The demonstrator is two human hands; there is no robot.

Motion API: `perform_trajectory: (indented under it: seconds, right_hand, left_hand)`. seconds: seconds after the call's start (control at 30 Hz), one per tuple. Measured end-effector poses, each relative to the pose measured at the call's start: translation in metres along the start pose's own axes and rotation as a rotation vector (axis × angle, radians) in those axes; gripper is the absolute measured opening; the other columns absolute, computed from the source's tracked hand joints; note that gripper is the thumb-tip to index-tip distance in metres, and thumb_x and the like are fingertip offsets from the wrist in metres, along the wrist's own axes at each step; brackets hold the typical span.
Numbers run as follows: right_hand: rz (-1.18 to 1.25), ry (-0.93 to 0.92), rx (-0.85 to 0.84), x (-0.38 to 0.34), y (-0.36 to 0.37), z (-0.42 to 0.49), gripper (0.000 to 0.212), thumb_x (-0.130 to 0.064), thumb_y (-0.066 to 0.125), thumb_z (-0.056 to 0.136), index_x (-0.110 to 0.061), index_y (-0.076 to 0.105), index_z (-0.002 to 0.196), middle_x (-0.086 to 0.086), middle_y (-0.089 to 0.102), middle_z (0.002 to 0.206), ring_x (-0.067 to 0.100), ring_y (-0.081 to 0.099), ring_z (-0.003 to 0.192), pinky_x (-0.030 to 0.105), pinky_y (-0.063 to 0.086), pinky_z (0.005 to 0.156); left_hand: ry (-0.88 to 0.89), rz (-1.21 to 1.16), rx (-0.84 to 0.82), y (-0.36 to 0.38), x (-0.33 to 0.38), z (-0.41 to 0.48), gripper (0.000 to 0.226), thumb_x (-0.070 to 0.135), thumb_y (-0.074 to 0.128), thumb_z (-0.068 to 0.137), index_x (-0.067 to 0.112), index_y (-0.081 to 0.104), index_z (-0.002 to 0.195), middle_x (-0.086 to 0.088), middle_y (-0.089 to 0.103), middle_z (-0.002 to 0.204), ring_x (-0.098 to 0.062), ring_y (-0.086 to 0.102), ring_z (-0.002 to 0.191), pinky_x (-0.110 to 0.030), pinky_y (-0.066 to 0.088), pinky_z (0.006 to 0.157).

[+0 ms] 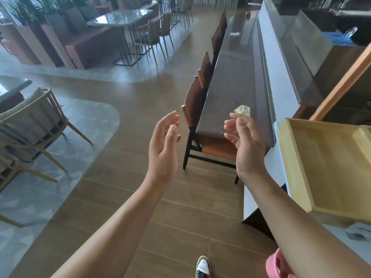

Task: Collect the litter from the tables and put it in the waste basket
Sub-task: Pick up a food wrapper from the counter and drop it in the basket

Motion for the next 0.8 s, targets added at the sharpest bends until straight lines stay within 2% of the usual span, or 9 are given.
perform_trajectory:
  seconds: [0.2,0.4,0.5,0.8]
  right_hand:
    - [-0.041,0.026,-0.020,0.028,0.020,0.066,0.024,-0.041,0.050,0.103,-0.033,0.071,0.111,0.000,0.073,0.112,0.017,0.070,0.111,0.039,0.060,0.096]
    - [-0.074,0.056,0.012,0.059,0.041,0.131,0.024,-0.041,0.050,0.104,-0.033,0.071,0.112,-0.009,0.073,0.108,0.013,0.070,0.111,0.033,0.060,0.096]
    - [-0.102,0.030,0.049,0.077,0.054,0.173,0.022,-0.036,0.050,0.108,-0.032,0.071,0.113,-0.009,0.074,0.107,0.015,0.070,0.110,0.032,0.060,0.094]
    - [-0.166,0.050,0.219,0.127,0.107,0.280,0.023,-0.038,0.052,0.108,-0.028,0.071,0.116,-0.008,0.074,0.107,0.013,0.070,0.110,0.034,0.061,0.095]
  left_hand:
    - [-0.007,-0.005,0.004,0.015,-0.031,0.069,0.035,0.049,0.048,0.097,0.038,0.065,0.126,0.002,0.068,0.139,-0.015,0.061,0.134,-0.037,0.056,0.102]
    - [-0.042,-0.023,-0.045,0.026,-0.071,0.138,0.034,0.045,0.048,0.100,0.035,0.065,0.128,0.005,0.070,0.136,-0.012,0.062,0.133,-0.035,0.055,0.102]
    - [-0.050,-0.045,-0.082,0.031,-0.095,0.186,0.039,0.048,0.049,0.098,0.034,0.064,0.130,0.003,0.070,0.136,-0.012,0.063,0.132,-0.037,0.055,0.103]
    - [-0.109,-0.063,-0.264,0.040,-0.168,0.329,0.037,0.049,0.050,0.098,0.036,0.065,0.130,0.007,0.071,0.133,-0.010,0.062,0.132,-0.043,0.054,0.108]
Point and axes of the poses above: each hand's wrist, its own z-axis towards the middle knuckle, its own y-axis out of the palm, x = y × z, the point moved 1 cm from there along z, towards the middle knuckle
